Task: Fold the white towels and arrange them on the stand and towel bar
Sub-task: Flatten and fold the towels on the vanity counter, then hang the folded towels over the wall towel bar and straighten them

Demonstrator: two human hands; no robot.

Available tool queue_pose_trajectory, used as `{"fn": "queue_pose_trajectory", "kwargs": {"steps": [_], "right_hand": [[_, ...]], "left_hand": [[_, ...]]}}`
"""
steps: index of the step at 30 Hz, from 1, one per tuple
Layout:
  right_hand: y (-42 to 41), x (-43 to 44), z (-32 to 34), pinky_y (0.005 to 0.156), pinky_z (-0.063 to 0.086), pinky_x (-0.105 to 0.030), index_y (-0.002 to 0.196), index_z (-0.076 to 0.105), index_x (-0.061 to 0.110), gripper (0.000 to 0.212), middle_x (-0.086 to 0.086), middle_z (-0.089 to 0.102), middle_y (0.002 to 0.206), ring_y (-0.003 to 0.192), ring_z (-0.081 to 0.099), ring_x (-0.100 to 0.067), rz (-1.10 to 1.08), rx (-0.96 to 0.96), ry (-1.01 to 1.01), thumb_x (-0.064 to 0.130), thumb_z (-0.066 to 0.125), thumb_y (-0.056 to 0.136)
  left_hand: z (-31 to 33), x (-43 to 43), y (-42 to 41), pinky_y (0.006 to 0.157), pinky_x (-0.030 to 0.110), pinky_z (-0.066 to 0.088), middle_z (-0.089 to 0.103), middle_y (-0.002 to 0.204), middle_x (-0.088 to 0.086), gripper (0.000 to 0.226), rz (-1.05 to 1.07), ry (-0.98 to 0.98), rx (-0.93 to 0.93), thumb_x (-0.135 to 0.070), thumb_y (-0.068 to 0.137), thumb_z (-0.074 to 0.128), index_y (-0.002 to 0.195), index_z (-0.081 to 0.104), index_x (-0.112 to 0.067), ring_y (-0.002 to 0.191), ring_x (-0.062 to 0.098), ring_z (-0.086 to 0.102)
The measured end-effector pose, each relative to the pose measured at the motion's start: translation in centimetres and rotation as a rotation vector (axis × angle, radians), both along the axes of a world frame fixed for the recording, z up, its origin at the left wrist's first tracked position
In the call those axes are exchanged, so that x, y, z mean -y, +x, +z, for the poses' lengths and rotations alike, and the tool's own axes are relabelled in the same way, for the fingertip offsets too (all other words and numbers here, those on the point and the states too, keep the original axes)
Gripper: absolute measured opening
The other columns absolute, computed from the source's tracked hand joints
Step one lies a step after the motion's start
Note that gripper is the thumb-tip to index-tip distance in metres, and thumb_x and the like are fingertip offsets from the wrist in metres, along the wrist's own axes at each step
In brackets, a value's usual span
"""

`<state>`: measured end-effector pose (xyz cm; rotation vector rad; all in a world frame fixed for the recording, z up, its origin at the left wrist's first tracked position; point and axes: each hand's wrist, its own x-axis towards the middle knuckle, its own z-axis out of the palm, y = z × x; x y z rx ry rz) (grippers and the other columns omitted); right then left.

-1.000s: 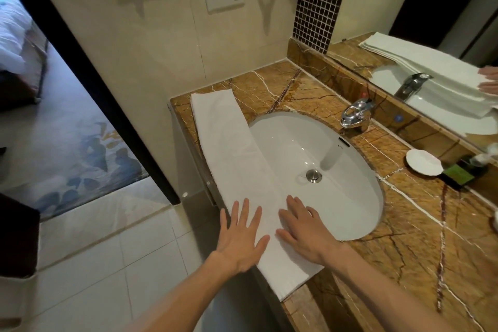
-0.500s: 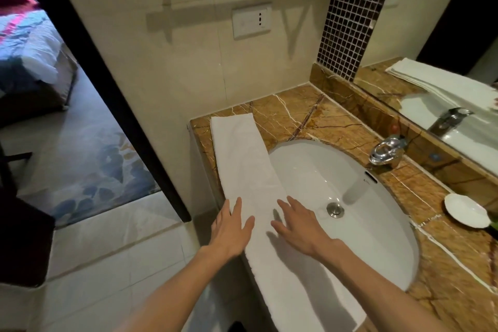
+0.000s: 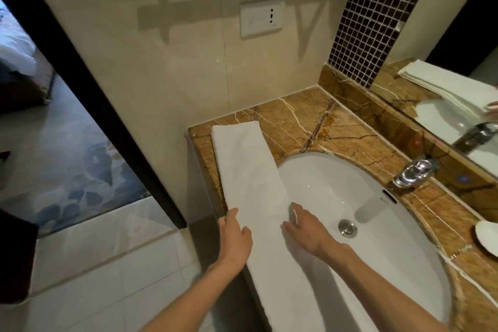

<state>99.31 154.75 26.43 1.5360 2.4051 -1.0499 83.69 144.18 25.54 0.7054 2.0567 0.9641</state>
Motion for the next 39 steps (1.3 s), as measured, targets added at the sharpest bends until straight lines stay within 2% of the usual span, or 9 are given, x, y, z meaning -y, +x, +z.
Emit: {"fn": "queue_pose_trajectory", "kwargs": {"steps": [3,7,13,16,19,23,29,34,39], "right_hand": [[-0.3,-0.9,-0.6,0.069,0.041,-0.029,0.126,0.043,0.012,0.04,0.002,0.059,0.093,0.084,0.055,-0.017,-0.205,-0.106,-0.106,0.032,0.051,0.093],[-0.8,-2.1,-1.3,0.07,0.046,-0.028,0.104,0.055,0.009,0.024,-0.004,0.065,0.089,0.08,0.06,-0.019,-0.378,-0.231,-0.25,0.028,0.06,0.09],[-1.1,-3.4,-0.4,0.048,0.038,-0.024,0.07,0.048,0.011,0.023,-0.008,0.053,0.061,0.049,0.048,-0.019,-0.535,-0.391,-0.432,0.015,0.065,0.084],[-1.1,-4.0,0.6,0.06,0.051,-0.034,0.077,0.054,0.008,0.016,-0.012,0.066,0.072,0.061,0.062,-0.026,-0.557,-0.428,-0.475,0.014,0.068,0.084],[-1.1,-4.7,2.4,0.077,0.059,-0.043,0.102,0.06,0.007,0.022,-0.016,0.073,0.089,0.079,0.071,-0.032,-0.573,-0.508,-0.498,0.012,0.07,0.083],[-1.4,-5.8,5.6,0.073,0.06,-0.044,0.119,0.054,0.023,0.04,-0.014,0.074,0.093,0.08,0.073,-0.031,-0.509,-0.609,-0.502,0.002,0.063,0.086],[-2.9,-7.3,12.1,0.074,0.059,-0.038,0.12,0.062,0.026,0.05,-0.006,0.062,0.123,0.094,0.071,-0.027,-0.356,-0.771,-0.509,-0.008,0.045,0.088],[-4.6,-8.5,19.2,0.096,0.051,-0.046,0.117,0.064,0.009,0.043,-0.017,0.067,0.116,0.109,0.063,-0.032,-0.336,-0.952,-0.481,-0.009,0.045,0.084],[-6.5,-8.5,27.6,0.088,0.054,-0.036,0.115,0.063,-0.003,0.03,-0.018,0.067,0.113,0.102,0.066,-0.029,-0.322,-1.1,-0.348,-0.004,0.055,0.086]], "left_hand": [[0.0,-0.4,-0.3,0.093,0.017,0.034,0.045,0.122,-0.003,0.05,0.088,0.006,0.104,-0.002,0.094,0.049,0.139,0.035,-0.015,0.104,0.008,0.045],[0.2,-0.7,-1.3,0.097,0.032,0.049,0.054,0.125,0.003,0.053,0.156,0.016,0.28,0.007,0.09,0.048,0.135,0.044,-0.021,0.109,0.018,0.056],[0.9,-1.2,-2.1,0.071,0.014,0.051,0.06,0.116,0.003,0.045,0.153,0.028,0.36,0.014,0.087,0.047,0.11,0.059,-0.023,0.1,0.014,0.06],[1.7,-1.2,-2.4,0.07,0.011,0.051,0.06,0.117,0.002,0.042,0.166,0.073,0.367,0.012,0.087,0.05,0.113,0.063,-0.019,0.099,0.01,0.06],[3.1,-1.6,-2.7,0.09,0.027,0.053,0.06,0.123,0.006,0.04,0.198,0.126,0.38,0.01,0.086,0.053,0.118,0.062,-0.012,0.107,0.019,0.06],[6.5,-2.7,-3.1,0.1,0.038,0.048,0.057,0.129,0.006,0.031,0.216,0.187,0.365,0.001,0.089,0.058,0.115,0.064,-0.017,0.115,0.023,0.055],[14.4,-4.4,-4.5,0.105,0.036,0.042,0.051,0.136,0.003,0.031,0.129,0.326,0.212,-0.005,0.091,0.059,0.118,0.063,-0.018,0.127,0.021,0.046],[22.5,-5.3,-6.7,0.092,0.029,0.05,0.062,0.121,0.008,0.034,0.097,0.442,0.069,0.0,0.086,0.059,0.119,0.063,-0.009,0.104,0.017,0.059],[30.4,-5.6,-9.6,0.097,0.042,0.049,0.065,0.116,0.012,0.035,0.017,0.55,-0.011,0.0,0.083,0.061,0.118,0.064,-0.006,0.106,0.025,0.062]]}}
